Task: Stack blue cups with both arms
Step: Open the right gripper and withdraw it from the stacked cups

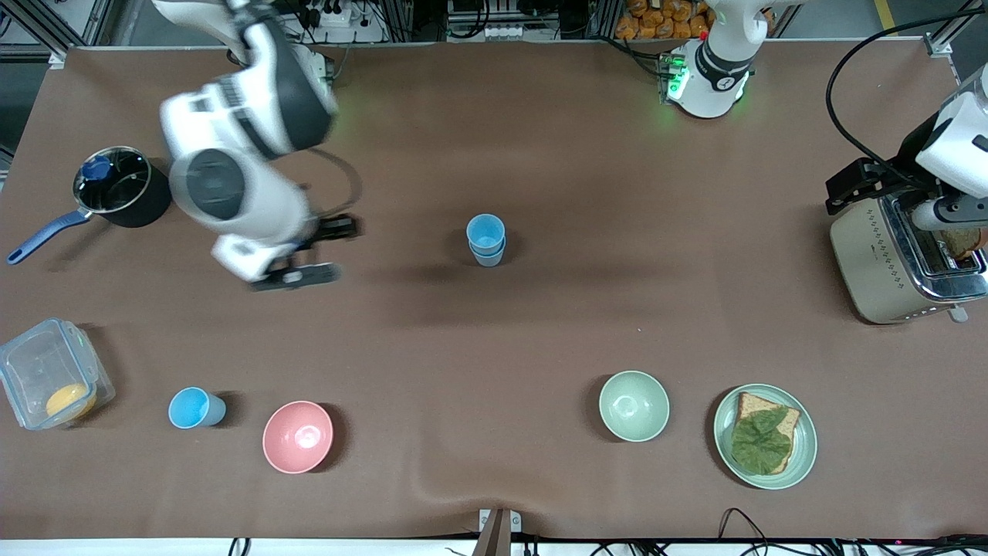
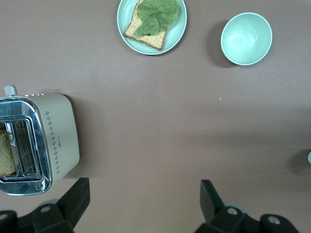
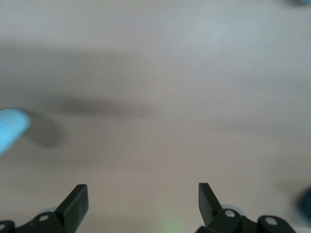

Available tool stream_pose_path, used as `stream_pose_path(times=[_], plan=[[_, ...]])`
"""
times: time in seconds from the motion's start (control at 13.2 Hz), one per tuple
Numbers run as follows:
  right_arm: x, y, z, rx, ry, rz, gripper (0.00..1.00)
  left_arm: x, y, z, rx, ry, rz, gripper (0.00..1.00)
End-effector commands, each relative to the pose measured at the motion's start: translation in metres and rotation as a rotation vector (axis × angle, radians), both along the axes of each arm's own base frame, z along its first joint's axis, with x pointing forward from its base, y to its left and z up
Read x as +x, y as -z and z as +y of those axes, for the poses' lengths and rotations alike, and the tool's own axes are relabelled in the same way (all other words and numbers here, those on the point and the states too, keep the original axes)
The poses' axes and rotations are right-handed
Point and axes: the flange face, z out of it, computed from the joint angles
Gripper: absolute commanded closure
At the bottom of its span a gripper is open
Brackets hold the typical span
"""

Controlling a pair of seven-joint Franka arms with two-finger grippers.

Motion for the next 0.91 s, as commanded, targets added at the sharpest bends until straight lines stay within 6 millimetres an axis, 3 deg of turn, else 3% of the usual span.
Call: stream_pose_path(times=[0.0, 0.15, 0.53, 0.68, 0.84], plan=[[0.004, -0.042, -0.072, -0.064, 0.028, -0.07, 0.0, -0.006, -0.003, 0.0, -0.012, 0.02, 0.003, 0.0], [-0.001, -0.078, -0.122, -0.044, 0.071, -0.121, 0.0, -0.006, -0.003, 0.001, -0.012, 0.019, 0.003, 0.0], [-0.048, -0.143, -0.182, 0.095, 0.157, -0.147, 0.0, -0.004, -0.003, 0.003, -0.007, 0.029, 0.001, 0.0], [-0.056, -0.151, -0.22, 0.124, 0.112, -0.139, 0.0, -0.003, -0.004, 0.006, 0.001, 0.058, -0.001, 0.0], [-0.056, -0.154, -0.238, 0.125, 0.099, -0.155, 0.0, -0.002, -0.007, 0.009, 0.033, 0.061, -0.008, 0.0]])
